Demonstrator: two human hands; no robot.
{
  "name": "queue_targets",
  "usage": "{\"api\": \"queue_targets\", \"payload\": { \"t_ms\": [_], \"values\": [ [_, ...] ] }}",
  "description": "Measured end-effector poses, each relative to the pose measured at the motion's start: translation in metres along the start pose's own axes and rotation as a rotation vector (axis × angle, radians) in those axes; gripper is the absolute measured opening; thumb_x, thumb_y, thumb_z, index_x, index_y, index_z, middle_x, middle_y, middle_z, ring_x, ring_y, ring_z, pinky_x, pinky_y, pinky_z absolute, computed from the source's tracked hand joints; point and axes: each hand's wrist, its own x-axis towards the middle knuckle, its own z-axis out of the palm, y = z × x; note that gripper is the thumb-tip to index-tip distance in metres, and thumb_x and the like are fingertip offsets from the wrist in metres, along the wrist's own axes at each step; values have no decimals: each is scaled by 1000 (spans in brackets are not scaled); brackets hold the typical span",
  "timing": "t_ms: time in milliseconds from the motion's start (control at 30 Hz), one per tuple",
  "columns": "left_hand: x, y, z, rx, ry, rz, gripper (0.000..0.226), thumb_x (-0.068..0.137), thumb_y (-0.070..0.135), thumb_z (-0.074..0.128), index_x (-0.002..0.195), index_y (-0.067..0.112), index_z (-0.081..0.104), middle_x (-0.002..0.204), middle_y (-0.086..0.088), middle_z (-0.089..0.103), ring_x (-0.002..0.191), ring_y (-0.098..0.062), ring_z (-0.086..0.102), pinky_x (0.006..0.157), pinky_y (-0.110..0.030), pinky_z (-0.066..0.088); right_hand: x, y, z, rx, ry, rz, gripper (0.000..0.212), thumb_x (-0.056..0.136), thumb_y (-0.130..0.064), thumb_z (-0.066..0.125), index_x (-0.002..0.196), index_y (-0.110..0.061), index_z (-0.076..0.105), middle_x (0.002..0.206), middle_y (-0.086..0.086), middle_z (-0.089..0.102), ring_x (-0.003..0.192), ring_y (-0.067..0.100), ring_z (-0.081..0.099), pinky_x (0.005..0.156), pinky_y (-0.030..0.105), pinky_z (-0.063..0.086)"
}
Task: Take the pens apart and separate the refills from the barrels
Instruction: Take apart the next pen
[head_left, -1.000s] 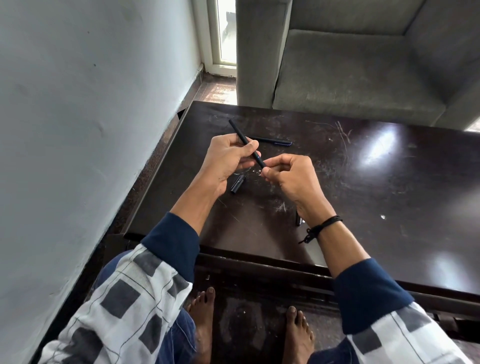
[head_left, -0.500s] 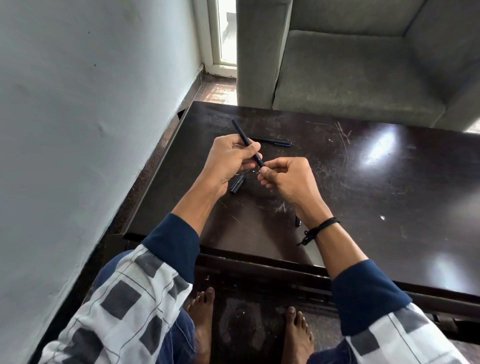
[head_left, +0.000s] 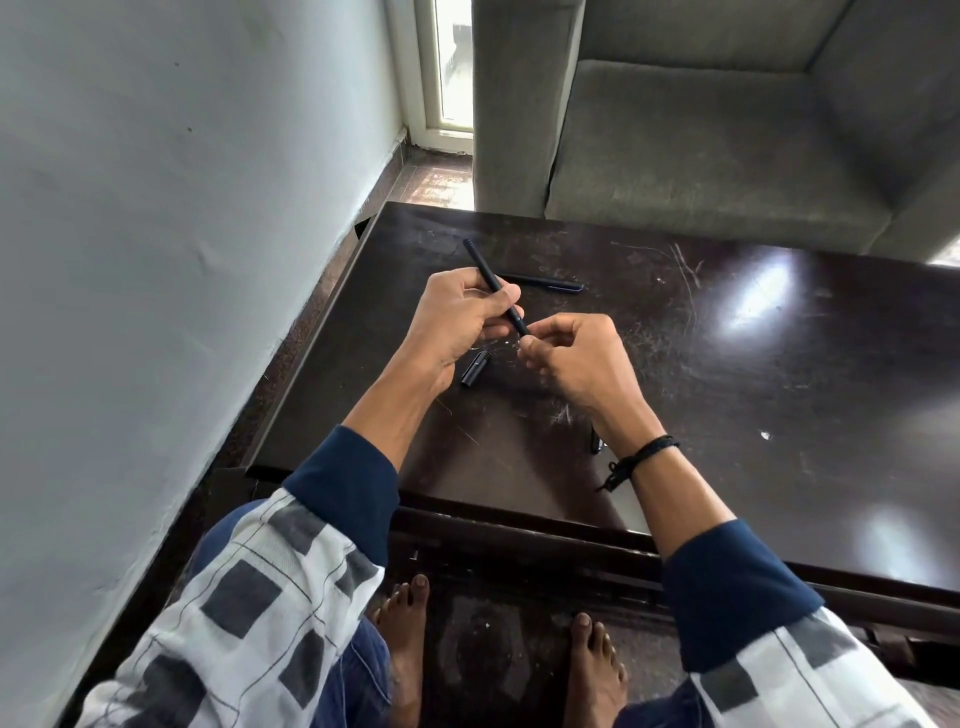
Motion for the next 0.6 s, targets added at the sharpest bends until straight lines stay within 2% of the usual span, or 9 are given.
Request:
{"api": "queue_targets", "payload": {
  "t_ms": [100,233,333,467,600],
  "values": [
    [-2,1,1,-2,-6,-3,4,94,13,69,94,8,70,85,-10,77,77,-15,76,68,-22,58,0,0,-2,-48,23,0,14,85,-16,81,81,-23,70,72,0,73,65,12,66,74,43,60],
    [-2,0,2,9,-8,-8,5,94,13,69,95,8,70,87,-12,78,80,-18,76,72,-25,61,-2,-2,-3,-147,49,-35,17,82,-19,84,81,-24,67,77,2,74,77,22,73,76,43,61],
    [-1,0,1,16,2,-6,6,94,13,69,96,8,70,86,-10,78,81,-18,77,72,-26,60,-4,-4,-3,-269,57,-59,16,84,-30,82,86,-26,66,75,-3,73,77,16,71,73,32,55],
    [-1,0,0,30,8,1,6,95,13,69,97,8,70,86,-9,78,81,-18,77,73,-26,61,-6,-4,-2,-337,58,-71,18,87,-38,78,93,-27,66,72,-5,72,75,13,70,74,34,55],
    [-1,0,0,29,7,6,7,95,13,68,99,7,70,87,-10,78,82,-19,77,74,-27,61,-10,-8,-4,-443,65,-119,18,90,-41,74,97,-27,65,72,-11,62,72,11,60,64,31,42]
  ]
}}
